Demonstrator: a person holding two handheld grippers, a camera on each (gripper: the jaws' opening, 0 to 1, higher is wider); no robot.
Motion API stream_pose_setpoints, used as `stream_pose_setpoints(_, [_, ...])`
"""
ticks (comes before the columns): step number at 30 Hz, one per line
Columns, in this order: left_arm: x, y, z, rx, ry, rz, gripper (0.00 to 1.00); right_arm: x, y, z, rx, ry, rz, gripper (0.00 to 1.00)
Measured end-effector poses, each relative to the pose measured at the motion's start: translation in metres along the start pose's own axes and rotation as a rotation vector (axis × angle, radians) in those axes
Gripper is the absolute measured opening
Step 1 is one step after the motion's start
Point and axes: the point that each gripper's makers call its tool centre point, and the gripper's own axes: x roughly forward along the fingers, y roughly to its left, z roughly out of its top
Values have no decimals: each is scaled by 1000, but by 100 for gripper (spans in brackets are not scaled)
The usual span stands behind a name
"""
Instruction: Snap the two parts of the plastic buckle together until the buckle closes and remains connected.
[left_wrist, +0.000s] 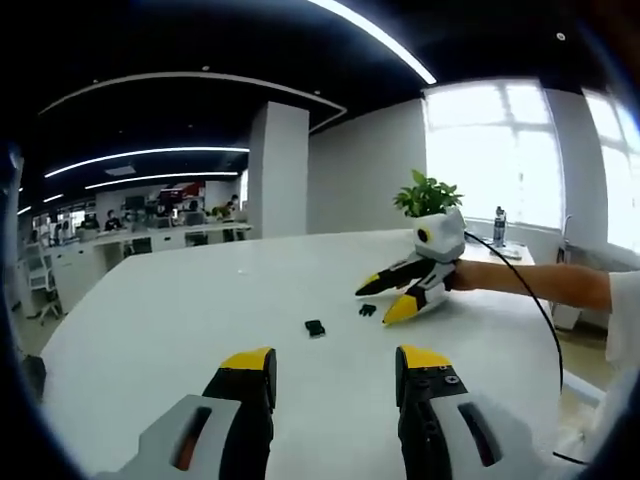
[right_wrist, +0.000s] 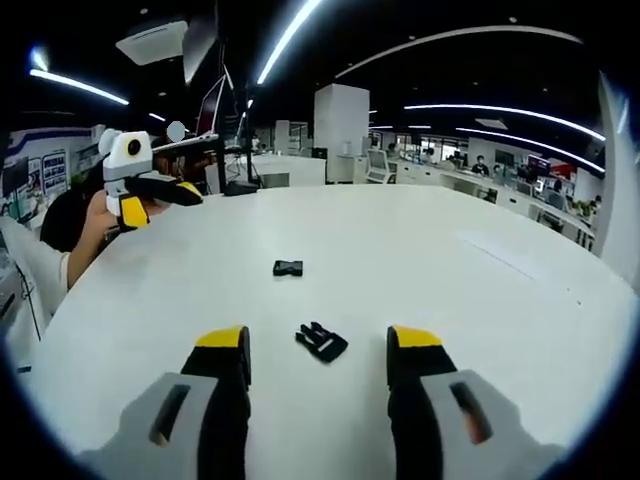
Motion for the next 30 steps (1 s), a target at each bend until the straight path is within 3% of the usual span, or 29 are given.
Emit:
stream_pose_setpoints(12, [11,11,1,-10,5,12,48,2,-3,-1,1,9,16,49])
stream_pose_setpoints(30, [15,18,11,9,2,34,47,6,-1,-1,-2,11,43,32])
